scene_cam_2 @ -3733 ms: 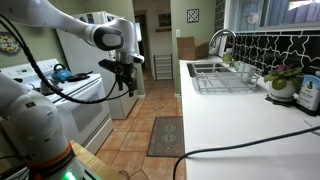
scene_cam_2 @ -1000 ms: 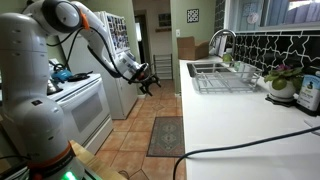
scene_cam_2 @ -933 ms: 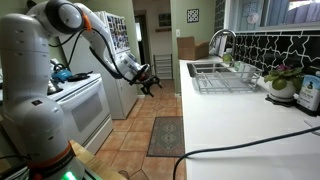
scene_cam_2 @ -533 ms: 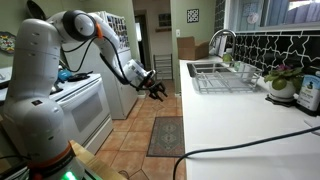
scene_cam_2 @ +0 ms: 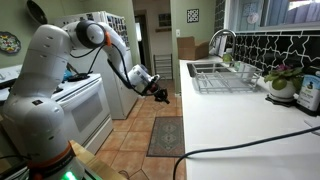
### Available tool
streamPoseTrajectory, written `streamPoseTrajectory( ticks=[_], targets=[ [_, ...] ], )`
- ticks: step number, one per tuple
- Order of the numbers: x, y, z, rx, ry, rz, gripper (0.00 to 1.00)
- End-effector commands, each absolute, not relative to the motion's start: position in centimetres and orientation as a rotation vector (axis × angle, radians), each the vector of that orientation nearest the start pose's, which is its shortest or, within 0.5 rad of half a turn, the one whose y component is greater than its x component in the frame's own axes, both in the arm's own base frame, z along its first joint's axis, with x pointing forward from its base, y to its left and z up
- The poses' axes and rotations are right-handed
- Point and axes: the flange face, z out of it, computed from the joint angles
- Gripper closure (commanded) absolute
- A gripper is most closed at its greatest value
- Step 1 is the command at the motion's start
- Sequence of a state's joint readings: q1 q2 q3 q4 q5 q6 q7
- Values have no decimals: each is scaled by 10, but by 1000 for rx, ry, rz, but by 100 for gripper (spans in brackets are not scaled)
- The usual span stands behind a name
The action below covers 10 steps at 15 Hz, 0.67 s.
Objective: Push the button on the left of the dishwasher
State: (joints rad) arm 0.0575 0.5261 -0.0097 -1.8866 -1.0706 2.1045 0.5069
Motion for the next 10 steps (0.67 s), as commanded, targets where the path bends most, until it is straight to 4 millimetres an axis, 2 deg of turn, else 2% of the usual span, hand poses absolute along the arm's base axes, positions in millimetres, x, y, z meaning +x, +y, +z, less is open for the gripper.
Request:
streamPoseTrajectory(
  ticks=[1,8,10],
  targets=[
    [638,-25,207,2246,292,-30,100],
    [666,-37,185,2254,256,-9,100],
    [674,-43,185,2254,219,31,100]
  ],
)
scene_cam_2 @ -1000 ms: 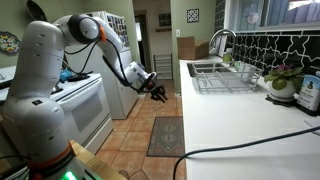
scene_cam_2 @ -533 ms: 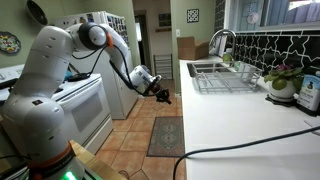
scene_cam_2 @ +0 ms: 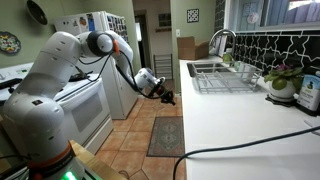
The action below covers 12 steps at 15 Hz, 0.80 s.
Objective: Push the button on the left of the dishwasher
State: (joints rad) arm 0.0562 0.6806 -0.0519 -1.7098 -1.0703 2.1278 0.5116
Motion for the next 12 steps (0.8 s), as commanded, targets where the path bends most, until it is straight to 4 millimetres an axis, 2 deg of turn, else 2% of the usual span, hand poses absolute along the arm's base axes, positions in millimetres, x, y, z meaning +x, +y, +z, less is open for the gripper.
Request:
streamPoseTrajectory(
  ticks=[1,3,4,12],
  targets=[
    [677,-46,182,2253,210,34,100],
    [683,-52,177,2239,209,20,100],
    [675,-46,188,2242,216,9,99],
    [681,-50,182,2236,210,10,99]
  ],
)
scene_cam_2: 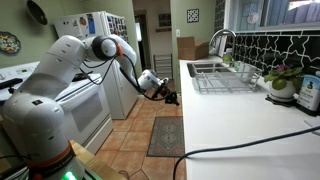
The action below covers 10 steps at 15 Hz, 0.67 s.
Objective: Push the button on the left of the dishwasher
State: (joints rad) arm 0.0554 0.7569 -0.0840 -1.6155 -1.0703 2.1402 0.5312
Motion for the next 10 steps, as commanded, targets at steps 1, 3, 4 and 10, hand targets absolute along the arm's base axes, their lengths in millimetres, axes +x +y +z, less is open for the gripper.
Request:
streamPoseTrajectory(
  ticks=[1,3,4,10],
  targets=[
    [681,-50,183,2236,210,11,99],
    [681,-50,183,2236,210,11,100],
    [683,-48,180,2226,220,16,100],
    [692,-39,168,2218,252,18,100]
  ],
)
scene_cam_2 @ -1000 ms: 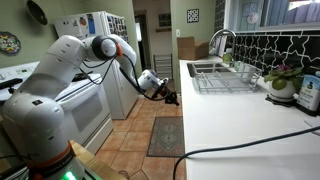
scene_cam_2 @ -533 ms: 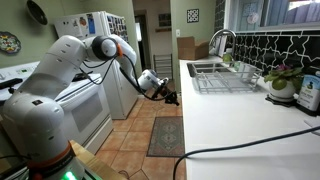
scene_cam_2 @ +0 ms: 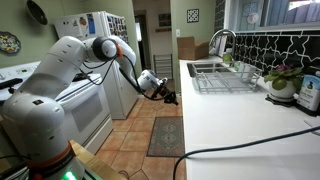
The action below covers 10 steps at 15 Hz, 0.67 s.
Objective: Push the button on the left of the dishwasher
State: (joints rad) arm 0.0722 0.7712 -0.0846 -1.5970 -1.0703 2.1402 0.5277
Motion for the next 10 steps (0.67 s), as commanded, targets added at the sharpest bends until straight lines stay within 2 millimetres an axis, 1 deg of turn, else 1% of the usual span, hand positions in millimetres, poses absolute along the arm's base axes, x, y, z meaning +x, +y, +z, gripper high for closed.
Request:
streamPoseTrajectory(
  ticks=[1,10],
  targets=[
    [693,-40,165,2216,250,14,100],
    [708,-59,147,2197,219,12,100]
  ],
)
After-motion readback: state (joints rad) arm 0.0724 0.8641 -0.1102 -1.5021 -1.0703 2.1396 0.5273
